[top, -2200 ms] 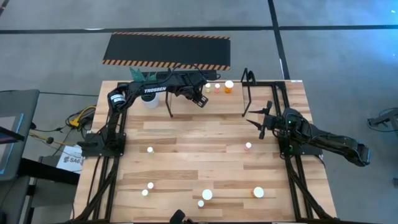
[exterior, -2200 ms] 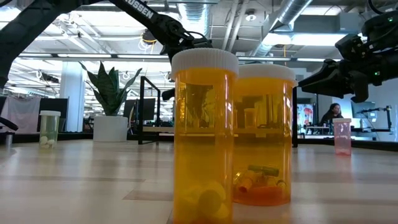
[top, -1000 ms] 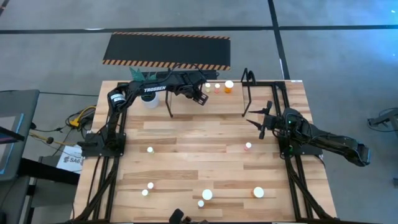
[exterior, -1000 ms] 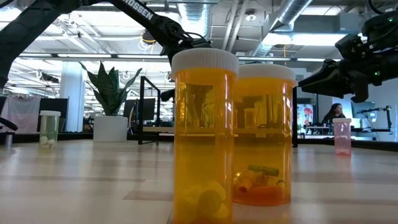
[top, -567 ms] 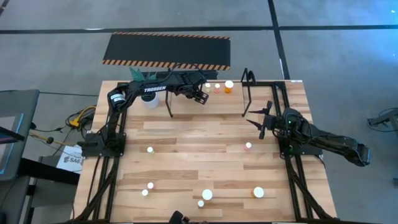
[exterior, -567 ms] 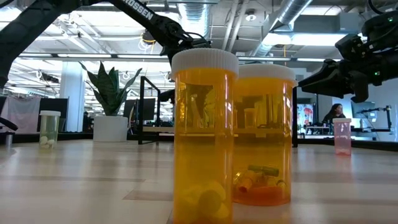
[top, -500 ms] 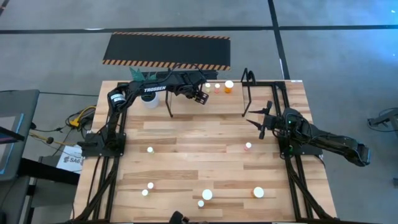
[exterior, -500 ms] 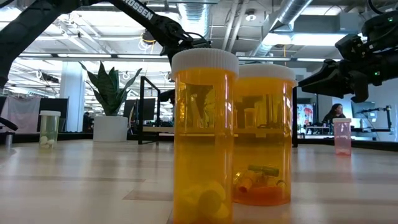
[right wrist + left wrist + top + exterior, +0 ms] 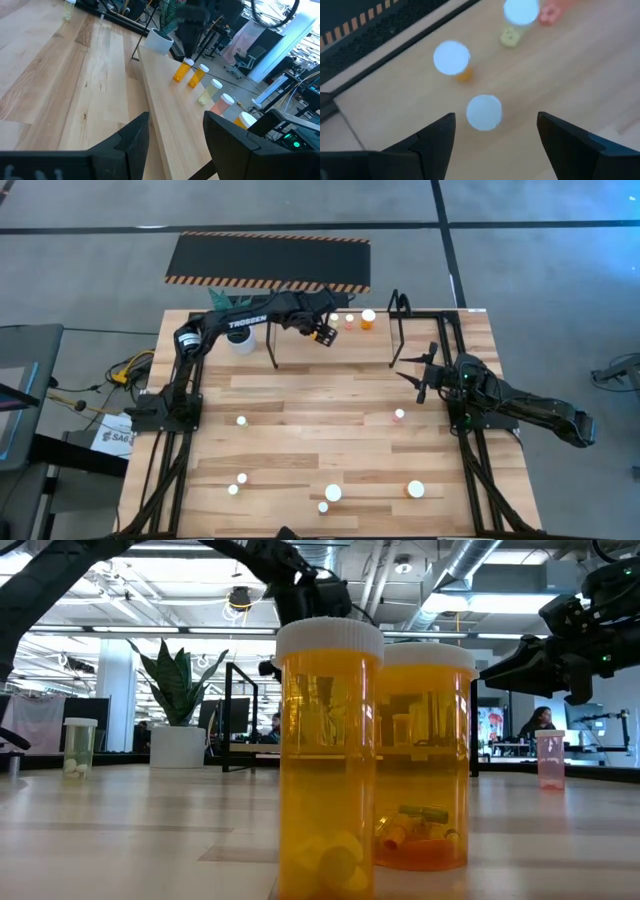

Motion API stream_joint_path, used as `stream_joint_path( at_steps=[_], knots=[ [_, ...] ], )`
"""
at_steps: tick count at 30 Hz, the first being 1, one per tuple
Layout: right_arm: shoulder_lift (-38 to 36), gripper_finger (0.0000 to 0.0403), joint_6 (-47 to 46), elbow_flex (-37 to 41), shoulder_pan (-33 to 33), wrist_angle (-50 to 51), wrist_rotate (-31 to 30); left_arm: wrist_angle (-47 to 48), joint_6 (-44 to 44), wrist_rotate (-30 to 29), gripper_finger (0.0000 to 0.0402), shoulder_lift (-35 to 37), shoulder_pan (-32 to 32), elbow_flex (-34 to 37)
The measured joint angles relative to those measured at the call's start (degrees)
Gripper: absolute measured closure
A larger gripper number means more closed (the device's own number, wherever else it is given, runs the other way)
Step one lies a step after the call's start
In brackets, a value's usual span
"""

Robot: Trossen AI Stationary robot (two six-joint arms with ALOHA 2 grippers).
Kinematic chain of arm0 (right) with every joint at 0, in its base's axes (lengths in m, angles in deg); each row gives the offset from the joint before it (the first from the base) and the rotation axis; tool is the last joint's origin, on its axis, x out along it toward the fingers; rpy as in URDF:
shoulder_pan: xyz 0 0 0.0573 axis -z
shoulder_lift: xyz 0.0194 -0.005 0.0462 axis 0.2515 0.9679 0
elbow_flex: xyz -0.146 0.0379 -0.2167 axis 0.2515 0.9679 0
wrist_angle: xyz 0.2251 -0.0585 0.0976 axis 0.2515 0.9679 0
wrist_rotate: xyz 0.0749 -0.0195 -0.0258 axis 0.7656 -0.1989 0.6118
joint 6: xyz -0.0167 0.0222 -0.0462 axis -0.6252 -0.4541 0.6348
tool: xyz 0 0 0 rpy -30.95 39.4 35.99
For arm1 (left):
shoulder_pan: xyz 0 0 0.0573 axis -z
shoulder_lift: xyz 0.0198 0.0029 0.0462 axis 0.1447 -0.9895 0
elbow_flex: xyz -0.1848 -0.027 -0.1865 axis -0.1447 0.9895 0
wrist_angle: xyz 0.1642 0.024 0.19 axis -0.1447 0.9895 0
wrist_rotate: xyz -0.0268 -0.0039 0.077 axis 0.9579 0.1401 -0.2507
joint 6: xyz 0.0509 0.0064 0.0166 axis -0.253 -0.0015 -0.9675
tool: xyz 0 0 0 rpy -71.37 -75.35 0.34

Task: Pick and place medicine bottles onto shelf by color
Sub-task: Put the top small yellow pill bottle aligned with the other yellow pill bottle on the shelf

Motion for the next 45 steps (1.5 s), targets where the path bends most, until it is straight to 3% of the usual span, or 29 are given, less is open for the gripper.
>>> stream_joint_path(
  at_steps=[10, 15, 22, 25, 33, 39, 45],
  knots=[
    [0.0, 0.0196, 0.0, 0.0, 0.0, 0.0, 0.0, 17.5, 3.6, 2.2, 0.0134, 0.0, 5.3, -11.5],
    [0.0, 0.0196, 0.0, 0.0, 0.0, 0.0, 0.0, 27.1, 8.4, 8.8, 0.0134, 0.1, 9.6, -14.5],
    [0.0, 0.0196, 0.0, 0.0, 0.0, 0.0, 0.0, 33.5, 9.4, 16.1, 0.0134, 0.2, 17.3, -15.1],
    [0.0, 0.0196, 0.0, 0.0, 0.0, 0.0, 0.0, 35.5, 11.5, 15.7, 0.0134, 0.2, 21.5, -15.1],
    [0.0, 0.0196, 0.0, 0.0, 0.0, 0.0, 0.0, 35.5, 28.6, 7.9, 0.0134, 1.4, 32.2, -14.8],
    [0.0, 0.0196, 0.0, 0.0, 0.0, 0.0, 0.0, 35.5, 38.2, 3.7, 0.0134, 5.2, 37.0, -8.3],
    [0.0, 0.0196, 0.0, 0.0, 0.0, 0.0, 0.0, 35.5, 55.2, 2.5, 0.0134, 13.8, 40.2, 6.3]
  ],
)
